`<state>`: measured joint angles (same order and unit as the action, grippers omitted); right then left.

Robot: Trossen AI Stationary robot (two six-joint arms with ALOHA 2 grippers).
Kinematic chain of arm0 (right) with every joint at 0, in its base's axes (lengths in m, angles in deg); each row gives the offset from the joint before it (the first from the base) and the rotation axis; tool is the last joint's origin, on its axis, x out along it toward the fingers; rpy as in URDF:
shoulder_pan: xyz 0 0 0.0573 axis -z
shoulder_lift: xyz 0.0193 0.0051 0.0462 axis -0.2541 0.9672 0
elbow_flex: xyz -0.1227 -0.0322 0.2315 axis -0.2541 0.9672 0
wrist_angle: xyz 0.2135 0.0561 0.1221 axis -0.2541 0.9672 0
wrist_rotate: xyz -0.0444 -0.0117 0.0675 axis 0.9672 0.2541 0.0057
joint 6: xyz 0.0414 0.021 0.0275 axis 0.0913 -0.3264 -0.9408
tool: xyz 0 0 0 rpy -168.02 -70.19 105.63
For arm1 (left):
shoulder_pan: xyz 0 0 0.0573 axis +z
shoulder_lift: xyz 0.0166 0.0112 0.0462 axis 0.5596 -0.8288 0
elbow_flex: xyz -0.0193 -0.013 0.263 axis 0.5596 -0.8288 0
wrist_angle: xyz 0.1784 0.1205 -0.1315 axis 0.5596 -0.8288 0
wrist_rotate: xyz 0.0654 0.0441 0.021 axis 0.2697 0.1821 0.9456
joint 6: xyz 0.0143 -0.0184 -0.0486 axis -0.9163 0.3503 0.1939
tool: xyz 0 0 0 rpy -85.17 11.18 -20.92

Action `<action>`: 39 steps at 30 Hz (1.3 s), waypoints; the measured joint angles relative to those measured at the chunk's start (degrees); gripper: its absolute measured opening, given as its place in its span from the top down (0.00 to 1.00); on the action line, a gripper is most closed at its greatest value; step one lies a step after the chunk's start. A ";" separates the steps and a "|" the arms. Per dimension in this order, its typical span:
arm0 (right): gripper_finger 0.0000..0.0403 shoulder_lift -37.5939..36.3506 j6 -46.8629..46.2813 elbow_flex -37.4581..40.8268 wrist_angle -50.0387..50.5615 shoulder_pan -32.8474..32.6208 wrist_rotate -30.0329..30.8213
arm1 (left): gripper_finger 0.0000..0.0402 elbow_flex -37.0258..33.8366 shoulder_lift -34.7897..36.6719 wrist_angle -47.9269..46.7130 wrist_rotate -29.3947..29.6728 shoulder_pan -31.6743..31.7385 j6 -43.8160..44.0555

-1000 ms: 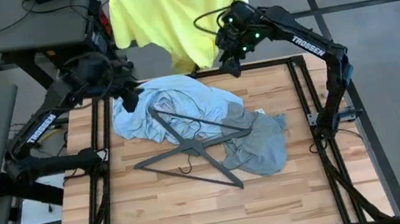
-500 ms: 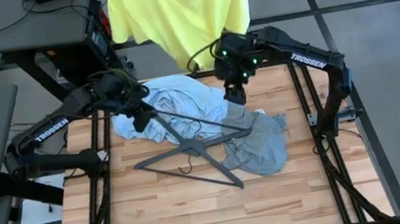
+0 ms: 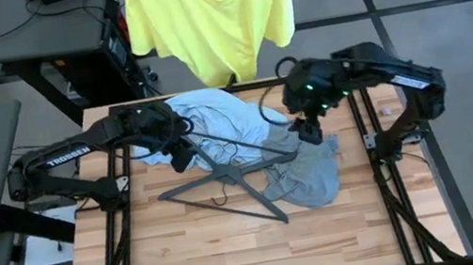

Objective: Hang clothes
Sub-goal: Hang the blue polo shirt on the rack

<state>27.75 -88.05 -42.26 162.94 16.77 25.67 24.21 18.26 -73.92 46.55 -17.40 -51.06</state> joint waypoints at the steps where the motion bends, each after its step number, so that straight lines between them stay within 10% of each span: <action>1: 0.45 -0.48 -0.39 0.00 0.49 -1.41 2.27 | 0.64 0.00 0.00 0.01 1.01 -0.18 1.14; 15: 0.45 -1.88 -13.26 4.17 1.78 -4.03 16.98 | 0.64 0.02 -3.00 -1.13 10.98 9.30 -4.71; 26: 0.45 -1.69 -15.51 24.05 -3.26 4.86 17.03 | 0.64 0.02 -19.75 7.45 8.46 21.94 -33.77; 39: 0.45 -1.71 -24.13 36.60 -9.13 3.49 16.10 | 0.64 0.00 -35.08 18.23 6.88 25.83 -36.68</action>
<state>26.04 -112.18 -5.65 153.81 20.25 41.78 24.21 -16.83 -55.69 53.42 8.43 -87.74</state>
